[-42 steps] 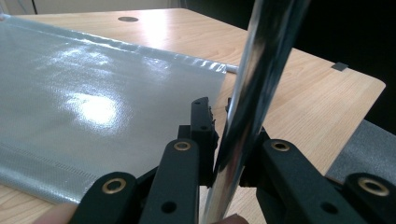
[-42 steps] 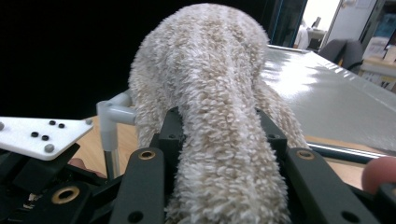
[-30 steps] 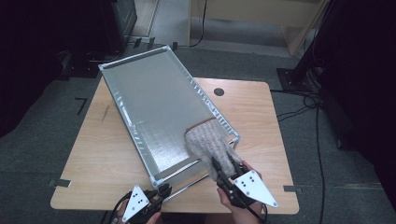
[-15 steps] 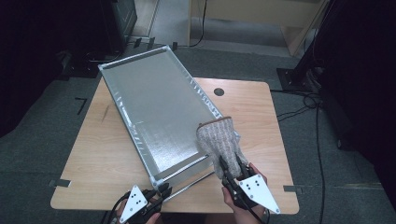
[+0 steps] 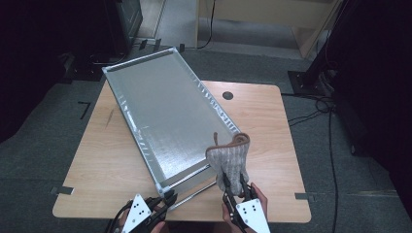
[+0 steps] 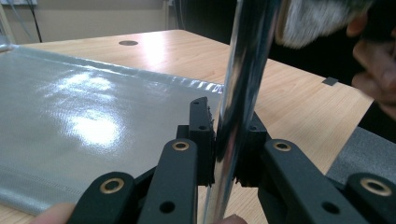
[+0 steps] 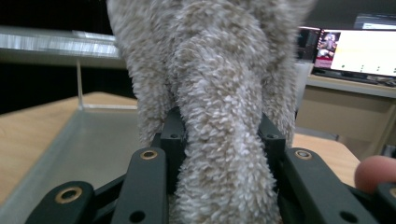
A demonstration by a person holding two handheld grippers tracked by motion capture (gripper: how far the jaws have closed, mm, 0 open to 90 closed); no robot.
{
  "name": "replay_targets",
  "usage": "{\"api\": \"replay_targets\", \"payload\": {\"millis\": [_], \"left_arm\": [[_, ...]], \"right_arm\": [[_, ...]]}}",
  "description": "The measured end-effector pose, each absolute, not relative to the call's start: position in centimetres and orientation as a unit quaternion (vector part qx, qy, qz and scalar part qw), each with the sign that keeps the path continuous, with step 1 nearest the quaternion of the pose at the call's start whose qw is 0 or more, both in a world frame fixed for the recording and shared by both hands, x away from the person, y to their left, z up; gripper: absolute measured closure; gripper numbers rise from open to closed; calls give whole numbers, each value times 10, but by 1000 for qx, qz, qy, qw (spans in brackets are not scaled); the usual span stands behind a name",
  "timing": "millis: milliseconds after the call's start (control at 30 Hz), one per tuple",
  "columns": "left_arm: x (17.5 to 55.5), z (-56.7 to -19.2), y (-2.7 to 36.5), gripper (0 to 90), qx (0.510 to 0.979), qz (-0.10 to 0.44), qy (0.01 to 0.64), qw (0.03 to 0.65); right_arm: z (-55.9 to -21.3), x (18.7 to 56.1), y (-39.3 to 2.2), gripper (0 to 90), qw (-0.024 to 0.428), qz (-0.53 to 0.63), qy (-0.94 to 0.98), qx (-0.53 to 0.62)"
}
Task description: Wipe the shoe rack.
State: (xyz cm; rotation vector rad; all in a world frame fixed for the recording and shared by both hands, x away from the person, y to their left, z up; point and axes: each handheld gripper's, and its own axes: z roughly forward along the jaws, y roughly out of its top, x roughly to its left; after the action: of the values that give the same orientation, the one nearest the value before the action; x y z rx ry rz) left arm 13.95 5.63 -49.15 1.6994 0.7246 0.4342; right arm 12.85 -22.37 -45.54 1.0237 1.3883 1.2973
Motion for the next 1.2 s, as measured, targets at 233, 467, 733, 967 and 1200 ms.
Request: {"api": "replay_targets", "payload": {"millis": [233, 467, 733, 967, 1200], "left_arm": [[141, -491, 58, 805, 728, 183, 310, 584], [141, -491, 58, 805, 729, 181, 306, 585], [141, -491, 58, 804, 729, 180, 307, 585], [139, -487, 61, 750, 723, 168, 296, 602], [137, -483, 64, 793, 723, 169, 289, 604]], "right_arm": [[-488, 140, -215, 655, 419, 480, 615, 464], [-516, 164, -223, 658, 330, 410, 663, 532], [-511, 182, -241, 579, 317, 373, 692, 531], [-513, 192, -242, 355, 277, 363, 726, 515], [-517, 197, -245, 377, 244, 357, 734, 524]]}}
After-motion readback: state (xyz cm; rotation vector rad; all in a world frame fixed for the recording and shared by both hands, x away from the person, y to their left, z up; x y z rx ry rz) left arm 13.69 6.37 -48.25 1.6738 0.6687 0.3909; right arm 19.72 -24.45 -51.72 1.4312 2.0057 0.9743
